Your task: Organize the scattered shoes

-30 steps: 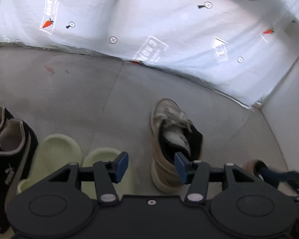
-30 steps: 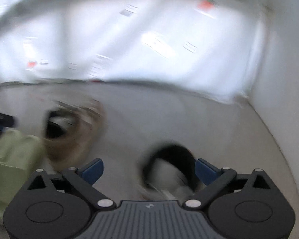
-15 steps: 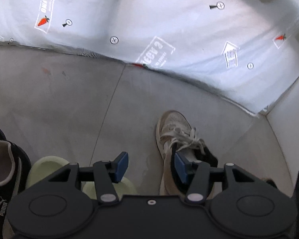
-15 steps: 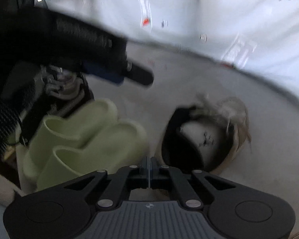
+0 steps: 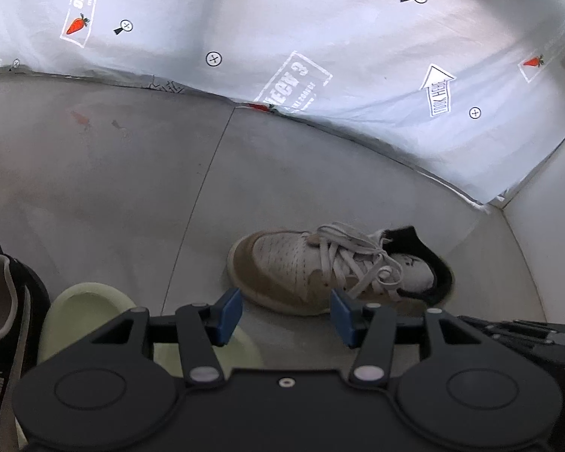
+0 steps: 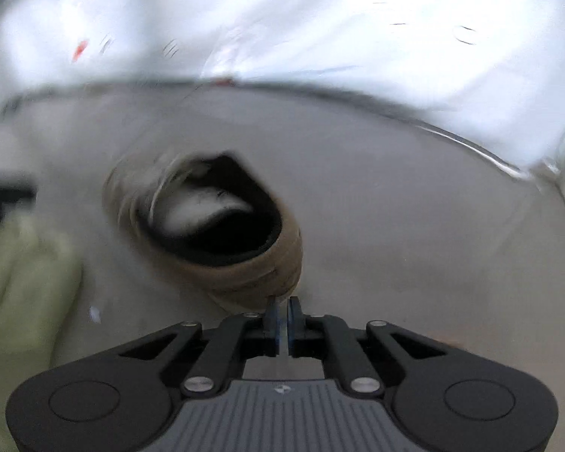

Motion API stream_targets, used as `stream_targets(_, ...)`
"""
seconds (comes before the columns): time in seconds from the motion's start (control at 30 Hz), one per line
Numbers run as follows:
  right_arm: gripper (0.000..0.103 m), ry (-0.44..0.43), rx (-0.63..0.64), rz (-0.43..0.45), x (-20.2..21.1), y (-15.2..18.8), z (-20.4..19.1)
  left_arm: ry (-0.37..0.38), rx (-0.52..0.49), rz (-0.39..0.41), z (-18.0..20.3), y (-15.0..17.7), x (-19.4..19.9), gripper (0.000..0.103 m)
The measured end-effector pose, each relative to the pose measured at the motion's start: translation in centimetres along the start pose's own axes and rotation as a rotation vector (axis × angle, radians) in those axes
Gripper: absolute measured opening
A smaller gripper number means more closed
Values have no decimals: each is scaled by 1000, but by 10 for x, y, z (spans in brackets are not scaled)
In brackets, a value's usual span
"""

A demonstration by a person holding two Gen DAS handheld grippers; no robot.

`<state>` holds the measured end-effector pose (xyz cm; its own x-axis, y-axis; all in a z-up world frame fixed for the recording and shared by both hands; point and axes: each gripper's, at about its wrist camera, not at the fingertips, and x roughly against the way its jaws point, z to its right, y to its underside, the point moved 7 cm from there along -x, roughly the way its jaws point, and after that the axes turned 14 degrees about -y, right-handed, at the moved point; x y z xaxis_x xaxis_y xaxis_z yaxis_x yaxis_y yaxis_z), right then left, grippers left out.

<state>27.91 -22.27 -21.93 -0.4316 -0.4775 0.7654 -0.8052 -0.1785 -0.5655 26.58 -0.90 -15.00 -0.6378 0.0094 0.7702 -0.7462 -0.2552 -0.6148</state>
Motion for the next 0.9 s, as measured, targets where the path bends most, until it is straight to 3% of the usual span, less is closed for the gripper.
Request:
stream_targets(0.2, 7, -88, 118, -97, -32, 6, -28, -7, -2, 16, -4, 1, 6, 52)
stream_targets(0.37, 8, -69, -3, -96, -42, -16, 11, -32, 41, 23, -17, -3, 5, 52)
stream_targets(0.5, 12, 24, -61, -24, -46, -36, 38, -40, 58, 20, -21, -4, 1, 52)
stream_targets(0.63, 20, 32, -206, 82, -44, -43, 48, -48, 70, 20, -25, -4, -4, 52)
stream_targets(0.73, 38, 79, -311, 231, -28, -30, 31, -49, 86, 9, -29, -4, -10, 52)
stream_targets(0.77, 51, 93, -344, 288, -22, -25, 24, -48, 90, 2, -31, -5, -13, 52)
stream_targets(0.8, 73, 83, -350, 322, -18, -20, 19, -47, 88, 0, -31, -5, -14, 52)
stream_targets(0.87, 93, 39, -294, 356, -22, -14, -2, -45, 84, -1, -31, -5, -16, 52)
stream_targets(0.9, 94, 16, -246, 356, -26, -12, -13, -43, 82, -2, -31, -5, -17, 52)
